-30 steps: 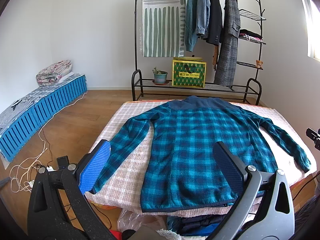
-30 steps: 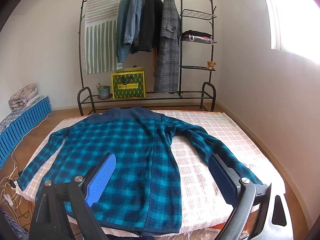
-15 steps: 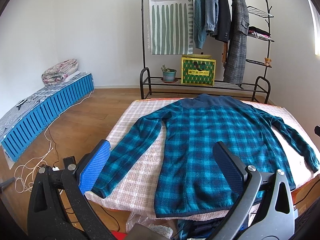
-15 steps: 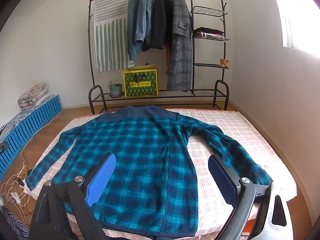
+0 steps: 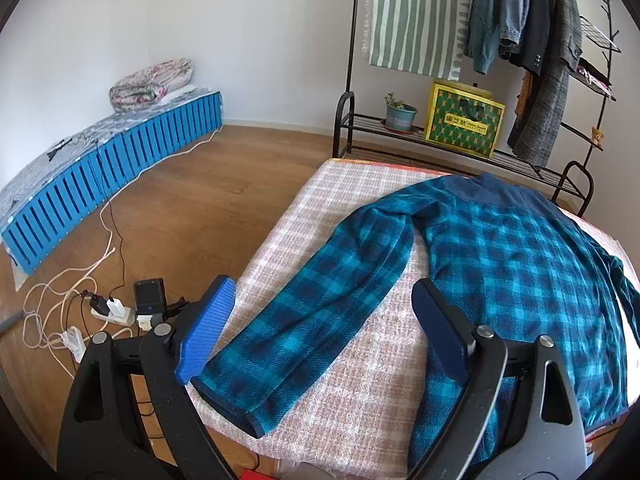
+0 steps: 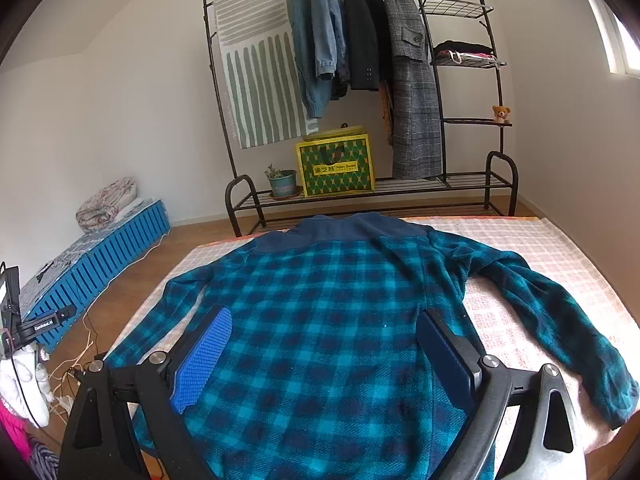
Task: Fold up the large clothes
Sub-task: 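Move the left gripper to the jacket's side edge and grasp it, then lift the grasped side with the left gripper and fold it over the jacket body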
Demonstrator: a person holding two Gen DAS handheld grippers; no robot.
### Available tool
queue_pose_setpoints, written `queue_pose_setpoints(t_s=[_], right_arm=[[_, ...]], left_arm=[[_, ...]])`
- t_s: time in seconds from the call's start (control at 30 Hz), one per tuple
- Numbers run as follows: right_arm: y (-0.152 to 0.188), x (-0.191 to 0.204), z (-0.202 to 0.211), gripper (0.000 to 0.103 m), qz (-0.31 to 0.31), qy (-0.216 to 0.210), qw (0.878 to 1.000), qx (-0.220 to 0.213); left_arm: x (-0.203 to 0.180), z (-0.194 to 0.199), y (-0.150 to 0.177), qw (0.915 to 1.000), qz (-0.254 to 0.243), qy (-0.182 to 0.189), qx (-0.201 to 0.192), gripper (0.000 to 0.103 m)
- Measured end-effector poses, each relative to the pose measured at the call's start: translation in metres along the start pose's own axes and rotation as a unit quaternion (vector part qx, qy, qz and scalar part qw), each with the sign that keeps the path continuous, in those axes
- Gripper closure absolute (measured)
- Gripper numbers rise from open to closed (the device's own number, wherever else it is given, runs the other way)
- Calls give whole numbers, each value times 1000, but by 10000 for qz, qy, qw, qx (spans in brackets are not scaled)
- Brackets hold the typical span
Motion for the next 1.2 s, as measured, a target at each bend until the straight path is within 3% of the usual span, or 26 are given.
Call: queue_pose_setpoints(t_s=[0.17,0.27,0.37,0.47,0.53,0.83,0.87,0.93,0.97,1.0,1.1,1.2], right_arm=[[12,17,-44,18,-67,-650,9972,366],[25,25,-60,21,-56,-1012,9926,663],[33,30,-69,23,-10,-1125,9898,873],[40,31,-72,23,159,-1084,9892,973],[43,32,-72,23,252,-1045,9888,1032],[52,23,-71,23,287,-915,9868,1304],[53,21,-71,23,274,-903,9868,1320],[53,18,-70,23,278,-872,9869,1330],[53,17,-69,23,294,-856,9871,1320],[53,17,-68,23,313,-832,9874,1306],[53,14,-66,23,296,-815,9876,1310],[53,13,-64,23,260,-804,9876,1323]], left_arm=[[43,-78,5,9927,664,299,959,31],[54,-118,10,9850,828,588,1394,32],[61,-155,22,9712,1159,909,1871,32],[68,-187,36,9584,1441,912,2290,33],[69,-202,39,9542,1483,910,2432,42],[67,-234,42,9489,1489,945,2618,45],[65,-234,40,9485,1484,1003,2611,49],[58,-236,38,9466,1447,1169,2634,72],[55,-236,38,9461,1426,1210,2644,89],[52,-236,38,9466,1404,1234,2629,97],[43,-229,34,9511,1301,1213,2525,101],[34,-213,23,9492,1442,1484,2372,102]])
Point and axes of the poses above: each gripper's, at about its wrist camera, not at the fingertips, and z roughly against the way its jaws point, x to its left, y to its underside, the point moved 5 cm from there along -z, roughly the way its jaws point, and after that the axes turned 4 degrees about -y, right-handed, at the moved point
